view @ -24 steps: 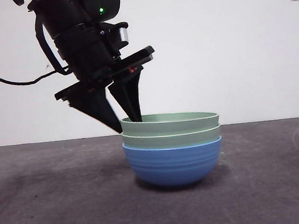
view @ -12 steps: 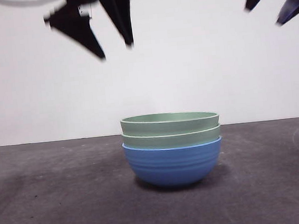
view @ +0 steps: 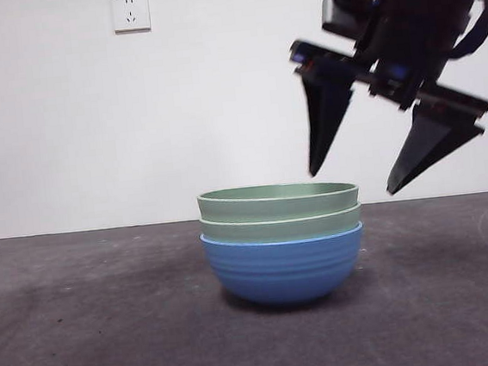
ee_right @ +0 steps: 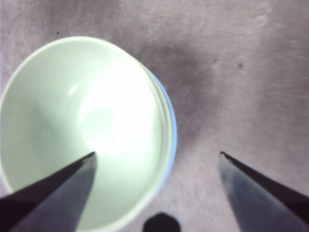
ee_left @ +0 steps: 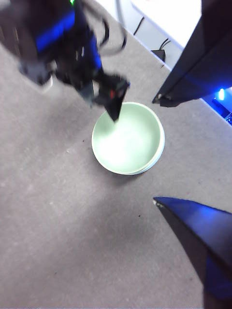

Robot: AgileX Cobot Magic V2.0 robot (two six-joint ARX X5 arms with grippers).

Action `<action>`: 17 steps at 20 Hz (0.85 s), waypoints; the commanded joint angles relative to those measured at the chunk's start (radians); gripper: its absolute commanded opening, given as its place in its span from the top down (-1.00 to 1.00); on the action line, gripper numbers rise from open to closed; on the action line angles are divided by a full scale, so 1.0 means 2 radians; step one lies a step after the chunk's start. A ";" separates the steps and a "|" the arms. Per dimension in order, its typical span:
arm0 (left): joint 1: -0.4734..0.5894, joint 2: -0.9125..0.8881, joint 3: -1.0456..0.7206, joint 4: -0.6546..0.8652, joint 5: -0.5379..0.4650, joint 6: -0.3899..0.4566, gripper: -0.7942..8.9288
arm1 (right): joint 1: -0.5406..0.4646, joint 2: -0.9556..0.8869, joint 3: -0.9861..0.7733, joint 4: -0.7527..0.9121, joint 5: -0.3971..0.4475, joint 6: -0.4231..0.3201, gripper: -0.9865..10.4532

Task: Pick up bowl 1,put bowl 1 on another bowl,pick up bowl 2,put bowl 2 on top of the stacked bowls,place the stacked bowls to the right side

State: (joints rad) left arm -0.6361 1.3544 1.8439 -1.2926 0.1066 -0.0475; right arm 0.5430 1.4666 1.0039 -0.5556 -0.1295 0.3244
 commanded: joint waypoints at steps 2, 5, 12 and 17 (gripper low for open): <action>-0.002 -0.017 -0.001 -0.013 -0.001 0.008 0.18 | 0.000 0.033 0.001 0.014 -0.001 0.021 0.06; -0.002 -0.023 -0.001 -0.023 -0.001 0.009 0.18 | 0.001 0.067 0.001 0.015 -0.002 0.022 0.06; -0.002 -0.023 -0.001 -0.026 -0.001 0.009 0.18 | 0.001 0.085 0.001 0.027 -0.014 0.024 0.62; -0.002 -0.023 -0.001 -0.026 -0.001 0.009 0.18 | 0.001 0.085 0.001 0.027 -0.014 0.024 0.74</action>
State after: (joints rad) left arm -0.6361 1.3087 1.8439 -1.3334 0.1066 -0.0441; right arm 0.5430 1.6291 1.0138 -0.4877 -0.1646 0.3717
